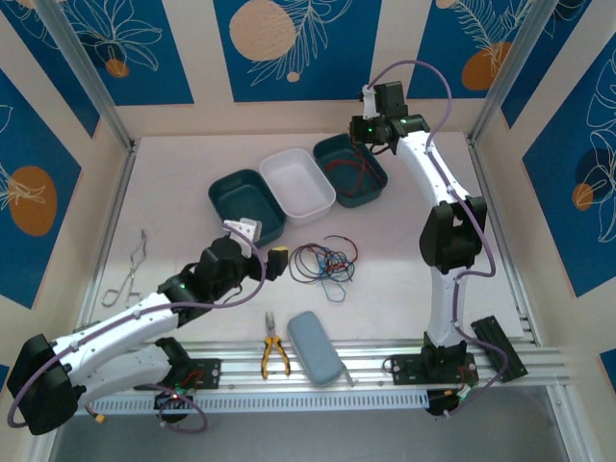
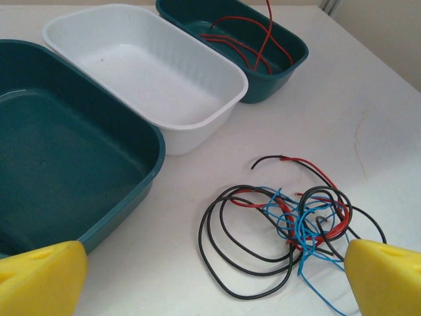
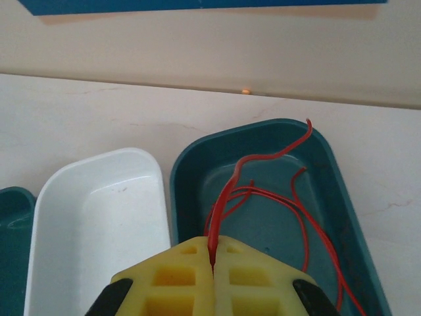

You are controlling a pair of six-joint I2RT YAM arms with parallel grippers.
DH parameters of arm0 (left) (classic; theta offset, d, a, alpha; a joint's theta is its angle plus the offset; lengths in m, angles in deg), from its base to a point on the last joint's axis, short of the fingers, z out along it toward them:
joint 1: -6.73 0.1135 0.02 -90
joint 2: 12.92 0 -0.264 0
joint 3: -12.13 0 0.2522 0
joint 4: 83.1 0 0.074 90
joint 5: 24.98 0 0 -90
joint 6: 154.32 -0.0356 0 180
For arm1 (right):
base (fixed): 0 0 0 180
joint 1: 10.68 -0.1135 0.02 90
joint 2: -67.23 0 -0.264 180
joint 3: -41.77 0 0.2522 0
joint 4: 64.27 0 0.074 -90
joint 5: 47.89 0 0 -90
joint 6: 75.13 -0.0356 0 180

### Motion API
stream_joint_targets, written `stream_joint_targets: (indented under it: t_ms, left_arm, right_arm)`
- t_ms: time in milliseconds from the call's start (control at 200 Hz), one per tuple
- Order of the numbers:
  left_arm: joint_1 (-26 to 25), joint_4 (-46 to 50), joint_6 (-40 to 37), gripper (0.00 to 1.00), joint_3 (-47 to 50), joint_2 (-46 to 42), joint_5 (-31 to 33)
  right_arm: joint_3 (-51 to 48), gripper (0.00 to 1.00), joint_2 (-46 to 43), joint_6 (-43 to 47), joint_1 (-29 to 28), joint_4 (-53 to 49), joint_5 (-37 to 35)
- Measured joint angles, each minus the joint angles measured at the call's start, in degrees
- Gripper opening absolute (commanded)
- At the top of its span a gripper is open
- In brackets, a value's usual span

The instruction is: Untangle the cables

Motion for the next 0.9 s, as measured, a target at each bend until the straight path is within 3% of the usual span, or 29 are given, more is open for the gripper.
stream_joint_targets:
  t_ms: [555, 900]
  left_arm:
    - [0.0, -0.1, 0.0, 1.0, 0.1, 1.9, 0.1]
    - [0.0, -0.2, 0.0, 1.0, 0.1, 2.1, 0.1]
  right_arm:
    - [-11.4, 0.0, 0.0, 0.2, -0.8, 2.2, 4.4]
    - [-9.7, 0.0, 2.0, -3.2, 0.9, -1.0, 6.1]
